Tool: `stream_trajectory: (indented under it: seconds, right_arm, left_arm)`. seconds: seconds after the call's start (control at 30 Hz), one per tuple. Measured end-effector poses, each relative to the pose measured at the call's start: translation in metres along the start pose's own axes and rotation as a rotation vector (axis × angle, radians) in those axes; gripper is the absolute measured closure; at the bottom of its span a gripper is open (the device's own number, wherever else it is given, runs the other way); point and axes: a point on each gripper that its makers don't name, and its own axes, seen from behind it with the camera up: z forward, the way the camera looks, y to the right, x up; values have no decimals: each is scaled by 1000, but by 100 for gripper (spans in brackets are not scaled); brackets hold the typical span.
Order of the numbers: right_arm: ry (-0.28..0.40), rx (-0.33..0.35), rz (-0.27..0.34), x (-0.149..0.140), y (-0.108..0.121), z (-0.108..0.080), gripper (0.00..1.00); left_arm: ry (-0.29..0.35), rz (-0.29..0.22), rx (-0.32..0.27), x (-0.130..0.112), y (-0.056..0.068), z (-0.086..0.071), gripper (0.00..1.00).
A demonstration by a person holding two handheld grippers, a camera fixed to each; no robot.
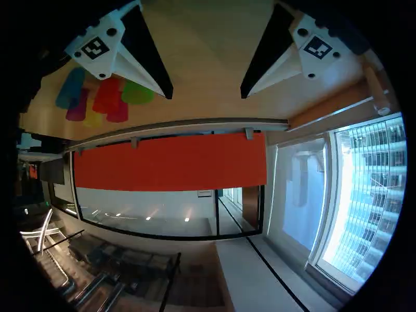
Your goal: Pour water
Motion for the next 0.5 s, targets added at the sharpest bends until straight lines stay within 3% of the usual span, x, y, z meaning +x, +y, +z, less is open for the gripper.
stream_trajectory:
  seconds: [0.5]
  right_arm:
    - [-48,74,2,67,-12,3,1]
  left_arm:
    - [-32,-106,-62,79,4,15,3]
